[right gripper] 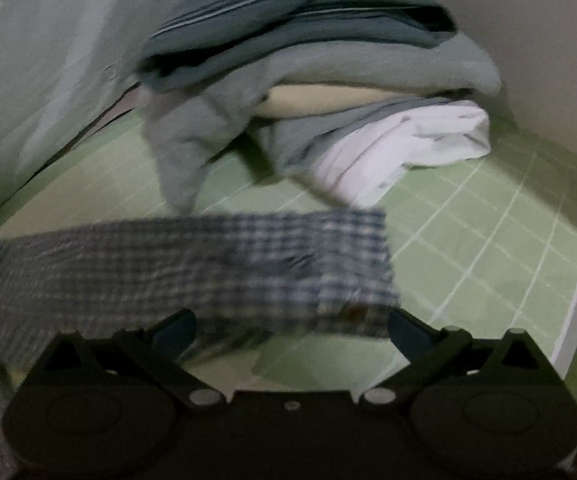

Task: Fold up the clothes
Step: 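Grasp the sleeve cuff with the right gripper and lift it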

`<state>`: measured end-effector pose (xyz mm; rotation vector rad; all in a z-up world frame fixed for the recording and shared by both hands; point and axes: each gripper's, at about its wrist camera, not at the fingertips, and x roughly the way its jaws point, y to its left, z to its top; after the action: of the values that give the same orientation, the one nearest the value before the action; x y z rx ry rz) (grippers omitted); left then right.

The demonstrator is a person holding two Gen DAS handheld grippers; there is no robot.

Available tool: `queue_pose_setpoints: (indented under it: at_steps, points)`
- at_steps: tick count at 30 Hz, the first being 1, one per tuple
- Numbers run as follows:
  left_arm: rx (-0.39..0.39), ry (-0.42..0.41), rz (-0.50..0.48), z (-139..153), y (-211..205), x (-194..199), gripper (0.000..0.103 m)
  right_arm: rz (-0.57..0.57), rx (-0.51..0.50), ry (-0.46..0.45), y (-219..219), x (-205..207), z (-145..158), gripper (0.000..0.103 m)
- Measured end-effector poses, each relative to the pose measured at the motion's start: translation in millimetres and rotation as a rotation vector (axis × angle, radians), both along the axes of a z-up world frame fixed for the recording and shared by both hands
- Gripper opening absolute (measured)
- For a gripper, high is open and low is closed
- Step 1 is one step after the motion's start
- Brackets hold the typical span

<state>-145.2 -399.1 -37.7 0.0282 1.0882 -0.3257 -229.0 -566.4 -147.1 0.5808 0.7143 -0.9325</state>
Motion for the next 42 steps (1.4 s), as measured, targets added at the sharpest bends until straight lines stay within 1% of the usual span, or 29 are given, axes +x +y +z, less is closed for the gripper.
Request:
queue_pose_setpoints:
  at_steps: [3,6,9,13,15,17,18,19,20,21,22,24,27,30,32,35,39,42]
  points:
    - [0.037,-0.014,-0.019,3,-3,-2,0.1,-0.022,-0.001,-0.003,-15,1,-6,0.103]
    - [0.059,-0.006,-0.014,2,-2,-1,0.1,-0.014,-0.003,0.005,-24,6,-12,0.103]
    - [0.079,-0.011,-0.017,3,-2,2,0.1,0.019,-0.02,0.032,-25,12,-15,0.103]
    - [0.084,-0.02,-0.018,6,0,6,0.1,0.101,-0.05,0.117,-20,22,-18,0.103]
    - [0.085,-0.024,-0.019,6,2,9,0.1,0.114,-0.043,0.121,-20,23,-17,0.103]
    - [0.09,-0.024,-0.02,4,6,14,0.1,0.113,-0.037,0.118,-21,22,-14,0.099]
    - [0.093,-0.023,-0.02,4,8,18,0.1,0.112,-0.037,0.115,-21,22,-12,0.087]
    - [0.094,-0.021,-0.015,3,12,22,0.1,0.11,-0.04,0.093,-21,20,-10,0.068]
    - [0.09,-0.019,-0.008,2,16,27,0.1,0.109,-0.042,0.071,-20,19,-7,0.059]
    - [0.087,-0.017,0.0,2,19,32,0.1,0.129,-0.032,0.05,-18,19,-4,0.045]
    - [0.082,-0.015,0.006,1,23,37,0.1,0.149,-0.023,0.029,-16,20,-2,0.037]
    - [0.068,-0.012,0.009,0,31,47,0.1,0.183,-0.02,0.003,-8,24,2,0.03]
    - [0.058,-0.014,0.009,-2,41,67,0.1,0.201,-0.031,-0.037,9,32,11,0.026]
    - [0.06,-0.008,0.008,-8,47,90,0.1,0.203,-0.046,-0.094,30,44,27,0.026]
    - [0.063,0.009,0.004,-13,49,105,0.1,0.231,-0.068,-0.108,50,58,38,0.026]
    - [0.06,0.032,-0.017,-23,47,127,0.1,0.304,-0.07,-0.137,84,81,51,0.026]
    - [0.044,0.059,-0.057,-30,39,151,0.1,0.41,-0.039,-0.167,135,124,57,0.025]
    - [0.044,0.056,-0.085,-32,34,161,0.1,0.485,0.033,-0.204,172,154,54,0.025]
